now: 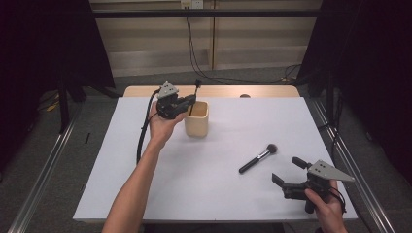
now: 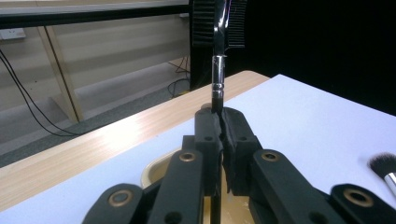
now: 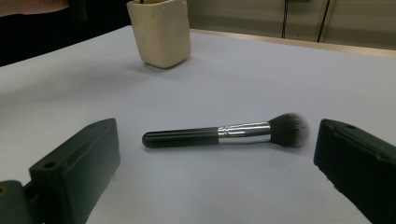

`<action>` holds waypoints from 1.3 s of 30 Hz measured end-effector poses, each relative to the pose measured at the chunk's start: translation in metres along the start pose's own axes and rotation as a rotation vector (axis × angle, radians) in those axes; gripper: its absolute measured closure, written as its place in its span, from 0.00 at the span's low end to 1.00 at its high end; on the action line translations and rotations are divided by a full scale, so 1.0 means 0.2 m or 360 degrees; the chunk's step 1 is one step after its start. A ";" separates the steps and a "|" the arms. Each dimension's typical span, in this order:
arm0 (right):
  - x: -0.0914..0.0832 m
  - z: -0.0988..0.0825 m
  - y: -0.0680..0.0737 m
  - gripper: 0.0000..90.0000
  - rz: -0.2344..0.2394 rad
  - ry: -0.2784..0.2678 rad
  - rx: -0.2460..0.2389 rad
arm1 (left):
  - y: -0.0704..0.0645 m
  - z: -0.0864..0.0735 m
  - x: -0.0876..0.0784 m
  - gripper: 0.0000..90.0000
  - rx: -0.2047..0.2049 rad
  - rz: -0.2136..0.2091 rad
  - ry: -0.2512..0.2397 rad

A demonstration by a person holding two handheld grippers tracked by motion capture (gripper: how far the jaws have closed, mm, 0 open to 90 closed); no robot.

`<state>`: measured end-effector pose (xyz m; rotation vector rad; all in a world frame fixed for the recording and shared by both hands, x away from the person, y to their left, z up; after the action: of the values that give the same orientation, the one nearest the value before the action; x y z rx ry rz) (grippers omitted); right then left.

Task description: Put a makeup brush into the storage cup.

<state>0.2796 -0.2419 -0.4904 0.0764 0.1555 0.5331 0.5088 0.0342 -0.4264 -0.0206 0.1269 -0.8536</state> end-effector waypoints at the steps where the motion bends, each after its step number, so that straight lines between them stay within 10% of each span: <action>1: 0.00 0.00 0.00 0.00 -0.0001 0.0000 0.0000 | 0.00 -0.01 0.00 0.95 0.0003 0.0000 0.0007; 39: 0.00 0.00 0.00 0.00 0.0004 0.0002 -0.0001 | -0.02 -0.15 -0.02 0.91 -0.0012 -0.0006 0.0103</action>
<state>0.2793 -0.2412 -0.4906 0.0754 0.1566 0.5356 0.5003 0.0359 -0.4553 -0.0002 0.1908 -0.8577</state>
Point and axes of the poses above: each handheld gripper's, and its own axes: x roughly forward along the jaws, z roughly out of its top, y roughly to its left, the point moved 10 cm from there along x, roughly forward along the jaws, and after that the axes turned 12 degrees about -y, right-handed, at the moved point
